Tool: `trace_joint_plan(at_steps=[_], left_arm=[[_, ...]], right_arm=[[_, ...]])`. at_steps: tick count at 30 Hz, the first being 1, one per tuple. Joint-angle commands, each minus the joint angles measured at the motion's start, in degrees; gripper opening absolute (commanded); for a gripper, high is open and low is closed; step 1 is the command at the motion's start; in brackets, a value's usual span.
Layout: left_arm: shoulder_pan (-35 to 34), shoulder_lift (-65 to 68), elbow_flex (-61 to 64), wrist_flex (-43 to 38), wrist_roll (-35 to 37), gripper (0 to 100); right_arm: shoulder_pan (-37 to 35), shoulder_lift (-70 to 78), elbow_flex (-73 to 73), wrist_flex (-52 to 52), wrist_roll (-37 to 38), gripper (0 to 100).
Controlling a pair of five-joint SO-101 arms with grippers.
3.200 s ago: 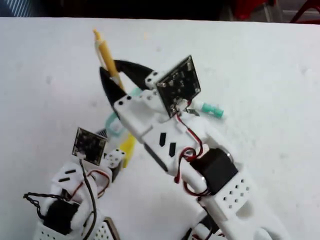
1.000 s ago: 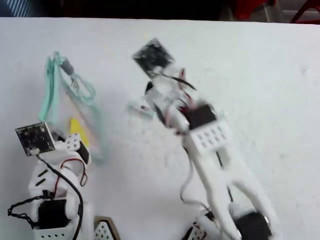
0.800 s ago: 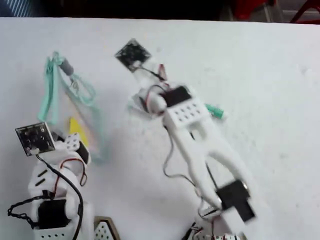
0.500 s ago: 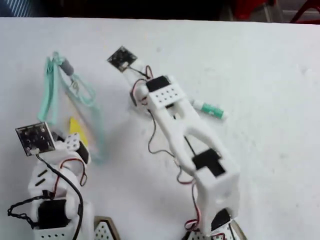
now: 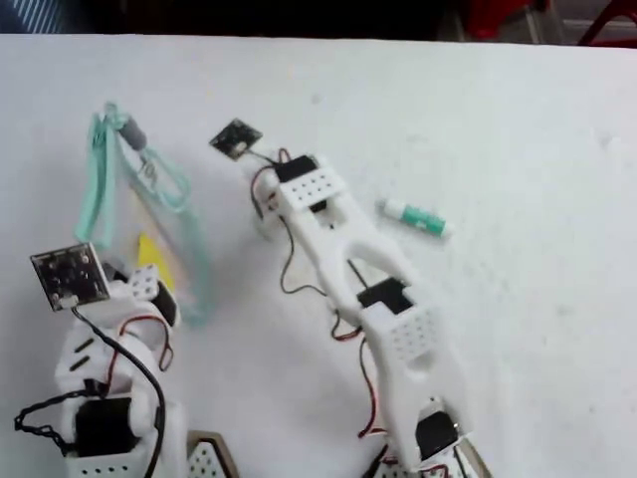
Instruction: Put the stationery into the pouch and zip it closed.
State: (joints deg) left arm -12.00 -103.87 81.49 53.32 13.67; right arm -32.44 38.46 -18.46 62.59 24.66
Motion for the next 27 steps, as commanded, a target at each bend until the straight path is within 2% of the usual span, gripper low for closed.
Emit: trace_joint_plan(at_steps=[1, 7, 10, 12, 14, 19, 24, 27], left_arm=[[-0.3, -0.7, -3.7, -2.2, 0.5, 2], [-0.3, -0.7, -3.7, -2.2, 0.5, 3], [-0.3, -0.7, -3.7, -2.2, 0.5, 3], [0.2, -0.7, -3.7, -2.2, 0.5, 3], [1.3, -0.7, -3.7, -2.2, 0.4, 3], [5.3, -0.7, -3.7, -2.4, -1.9, 3], [11.2, -0.7, -3.9, -8.6, -3.5, 2], [16.1, -0.7, -4.0, -12.9, -3.6, 2]], right_arm=[[-0.4, 0.5, -2.0, -3.7, 5.3, 14.9], [-2.4, 1.8, -2.0, -5.0, 7.7, 13.5], [-2.2, 1.7, -2.0, -4.9, 7.7, 0.3], [-2.1, 1.5, -2.0, -3.6, 7.7, 3.6], [-1.5, 0.9, -2.7, -1.0, 7.7, 1.2], [2.6, -4.7, -9.6, 11.1, 7.3, 1.7], [8.7, -15.3, -12.0, 15.3, 1.8, 1.7], [9.6, -21.9, -11.9, 17.1, -0.4, 1.7]])
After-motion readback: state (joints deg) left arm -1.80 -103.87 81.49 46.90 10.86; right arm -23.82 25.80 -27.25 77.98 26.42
